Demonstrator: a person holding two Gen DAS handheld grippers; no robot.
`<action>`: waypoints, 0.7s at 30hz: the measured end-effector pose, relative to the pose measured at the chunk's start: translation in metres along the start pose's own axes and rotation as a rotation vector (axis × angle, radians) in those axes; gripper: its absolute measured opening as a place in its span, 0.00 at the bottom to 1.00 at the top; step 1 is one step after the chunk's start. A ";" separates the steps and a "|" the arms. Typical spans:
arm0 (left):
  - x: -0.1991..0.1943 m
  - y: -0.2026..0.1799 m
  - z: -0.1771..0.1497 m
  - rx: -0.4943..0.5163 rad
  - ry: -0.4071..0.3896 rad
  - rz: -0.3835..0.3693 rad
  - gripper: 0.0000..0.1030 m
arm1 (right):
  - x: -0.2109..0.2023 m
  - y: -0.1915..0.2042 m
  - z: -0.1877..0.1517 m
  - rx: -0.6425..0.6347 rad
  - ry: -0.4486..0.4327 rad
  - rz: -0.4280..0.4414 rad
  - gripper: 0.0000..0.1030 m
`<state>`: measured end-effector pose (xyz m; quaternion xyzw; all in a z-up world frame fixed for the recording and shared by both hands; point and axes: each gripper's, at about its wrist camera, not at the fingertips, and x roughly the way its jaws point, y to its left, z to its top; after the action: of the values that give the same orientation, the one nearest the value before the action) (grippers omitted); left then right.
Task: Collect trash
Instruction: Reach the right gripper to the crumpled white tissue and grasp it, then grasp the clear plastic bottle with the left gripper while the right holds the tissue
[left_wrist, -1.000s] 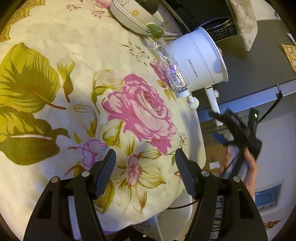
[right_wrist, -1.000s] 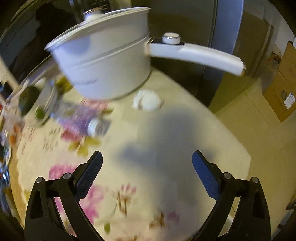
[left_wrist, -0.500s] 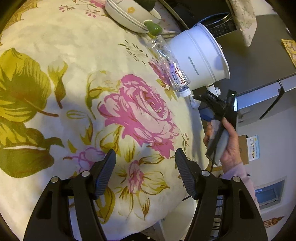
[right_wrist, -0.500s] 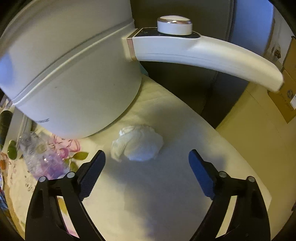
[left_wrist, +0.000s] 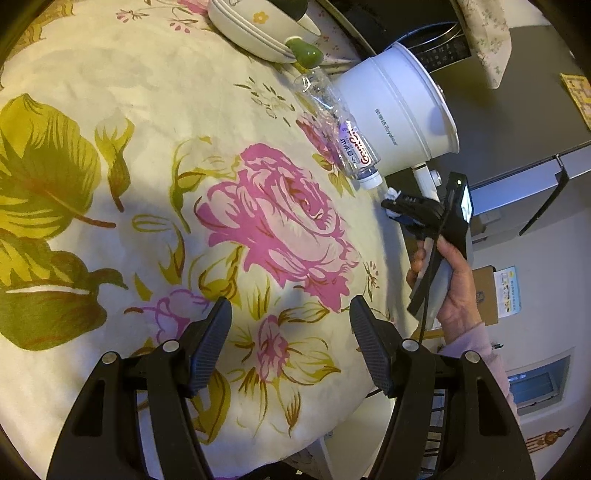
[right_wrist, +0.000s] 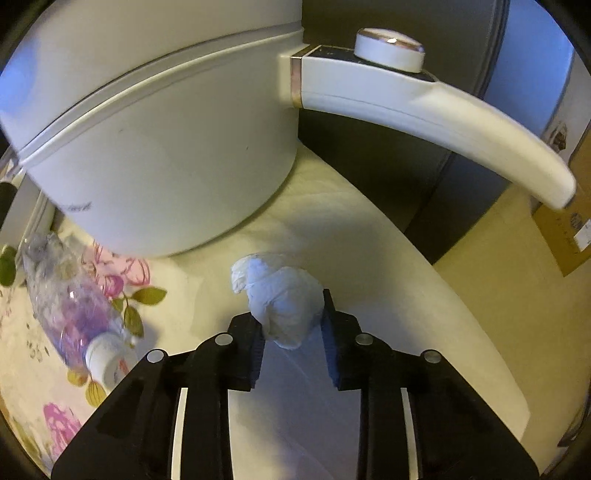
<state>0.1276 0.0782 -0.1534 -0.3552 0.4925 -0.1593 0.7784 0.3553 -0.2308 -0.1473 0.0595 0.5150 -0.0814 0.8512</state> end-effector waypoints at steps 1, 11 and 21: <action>-0.002 0.000 0.000 0.002 -0.006 -0.001 0.63 | -0.007 0.000 -0.005 0.000 -0.004 0.007 0.25; -0.010 -0.010 0.006 0.024 -0.040 0.013 0.63 | -0.089 0.018 -0.106 -0.113 -0.006 0.040 0.25; 0.024 -0.030 0.083 -0.148 -0.082 -0.002 0.71 | -0.165 0.013 -0.193 -0.074 -0.001 0.211 0.26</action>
<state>0.2149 0.0761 -0.1260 -0.4184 0.4703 -0.1087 0.7694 0.1148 -0.1696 -0.0900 0.0819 0.5081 0.0279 0.8569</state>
